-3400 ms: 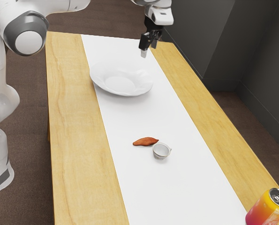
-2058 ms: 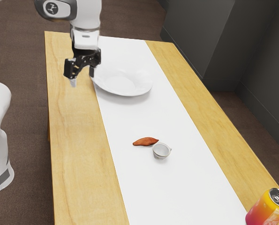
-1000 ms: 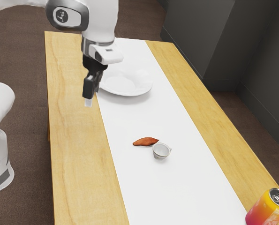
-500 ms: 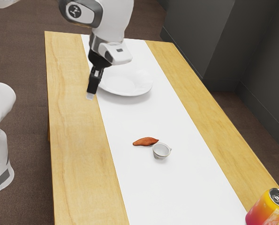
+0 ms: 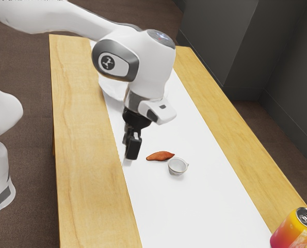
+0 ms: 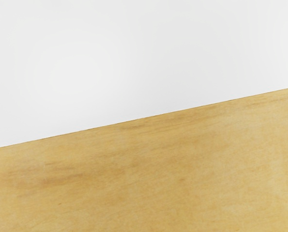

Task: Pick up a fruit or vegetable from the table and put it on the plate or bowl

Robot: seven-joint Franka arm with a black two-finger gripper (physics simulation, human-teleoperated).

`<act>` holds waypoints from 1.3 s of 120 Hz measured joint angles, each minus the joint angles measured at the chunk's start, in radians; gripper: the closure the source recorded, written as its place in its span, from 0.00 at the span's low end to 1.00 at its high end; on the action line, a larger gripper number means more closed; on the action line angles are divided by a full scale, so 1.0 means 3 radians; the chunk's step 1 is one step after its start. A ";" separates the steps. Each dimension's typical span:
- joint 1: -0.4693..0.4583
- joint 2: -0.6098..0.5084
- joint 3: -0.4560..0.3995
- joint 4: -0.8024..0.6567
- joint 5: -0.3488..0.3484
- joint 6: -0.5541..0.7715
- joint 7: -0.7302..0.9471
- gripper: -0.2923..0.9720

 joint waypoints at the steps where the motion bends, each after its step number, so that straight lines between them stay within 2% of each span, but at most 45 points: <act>1: 0.0001 0.0016 0.0011 0.0014 -0.0004 0.0015 -0.0011 0.23; 23: 0.0011 0.0239 0.0234 0.0202 -0.0014 0.0232 -0.0205 0.23; 38: 0.0027 0.0248 0.0450 0.0211 0.0064 0.0327 -0.0276 0.23; 56: 0.0028 0.0254 0.0543 0.0207 0.0168 0.0404 -0.0324 0.23; 78: 0.0019 0.0434 0.0735 0.0198 0.0254 0.0519 -0.0318 0.23; 112: 0.0027 0.0608 0.0790 0.0177 0.0276 0.0662 -0.0256 0.23; 131: 0.0013 0.0619 0.0974 0.0167 0.0277 0.0717 -0.0197 0.23; 156: 0.0010 0.0669 0.1004 0.0166 0.0273 0.0754 -0.0042 0.23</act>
